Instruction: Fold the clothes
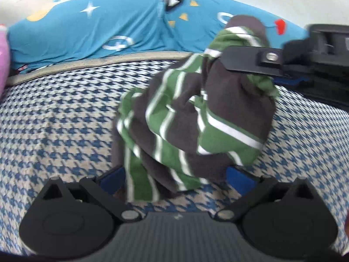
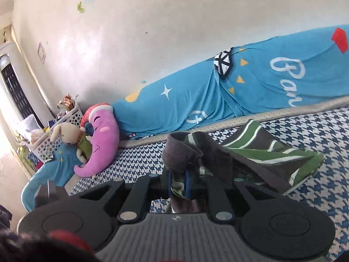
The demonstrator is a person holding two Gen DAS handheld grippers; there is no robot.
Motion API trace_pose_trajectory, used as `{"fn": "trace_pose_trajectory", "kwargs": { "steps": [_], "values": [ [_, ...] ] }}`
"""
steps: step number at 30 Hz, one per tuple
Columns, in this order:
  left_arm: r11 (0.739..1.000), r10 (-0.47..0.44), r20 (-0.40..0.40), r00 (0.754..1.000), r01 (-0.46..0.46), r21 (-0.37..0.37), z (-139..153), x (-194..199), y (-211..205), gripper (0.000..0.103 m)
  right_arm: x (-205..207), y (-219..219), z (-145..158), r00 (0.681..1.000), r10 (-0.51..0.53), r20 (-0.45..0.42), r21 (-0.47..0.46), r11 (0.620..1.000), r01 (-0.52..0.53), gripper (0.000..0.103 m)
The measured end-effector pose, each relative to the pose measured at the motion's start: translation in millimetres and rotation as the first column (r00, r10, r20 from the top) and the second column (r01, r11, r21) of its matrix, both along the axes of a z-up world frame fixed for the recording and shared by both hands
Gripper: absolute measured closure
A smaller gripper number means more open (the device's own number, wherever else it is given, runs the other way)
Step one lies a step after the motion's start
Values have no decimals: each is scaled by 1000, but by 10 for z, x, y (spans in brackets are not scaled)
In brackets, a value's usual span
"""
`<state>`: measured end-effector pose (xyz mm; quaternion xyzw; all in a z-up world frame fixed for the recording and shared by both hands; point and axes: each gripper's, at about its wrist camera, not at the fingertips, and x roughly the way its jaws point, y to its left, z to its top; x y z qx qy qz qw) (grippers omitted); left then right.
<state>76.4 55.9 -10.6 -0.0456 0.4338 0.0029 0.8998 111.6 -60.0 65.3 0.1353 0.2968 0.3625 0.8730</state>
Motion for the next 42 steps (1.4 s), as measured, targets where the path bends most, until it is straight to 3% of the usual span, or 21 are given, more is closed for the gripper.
{"fn": "trace_pose_trajectory", "kwargs": {
  "steps": [7,11,15,19,22,25,31,42],
  "values": [
    [976,209,13,978,-210,57,33,175,323,0,-13,25,-17,1000,6,-6,-6,1000,-6,78],
    [920,343,38,939,-344,186,113,247,554,0,-5,-18,-33,1000,0,-11,-24,1000,0,76],
    [902,403,21,915,-402,156,139,342,790,0,1,-47,-56,1000,-3,-14,-49,999,3,76],
    [924,362,5,932,-359,130,71,250,799,0,18,-39,-119,1000,-4,-19,-77,997,3,76],
    [941,330,-43,943,-325,95,17,-5,641,0,36,-45,-162,999,-13,-31,-85,996,10,76],
    [955,289,-35,957,-285,81,26,-244,522,0,5,-34,-200,999,-18,-31,-107,994,14,76],
    [953,301,-101,948,-295,76,-70,-635,397,0,-137,38,-327,999,17,-33,-170,985,-23,81],
    [967,231,-101,968,-217,133,139,-1100,-72,0,-605,217,-325,972,230,-38,-181,955,-233,82]
  ]
}}
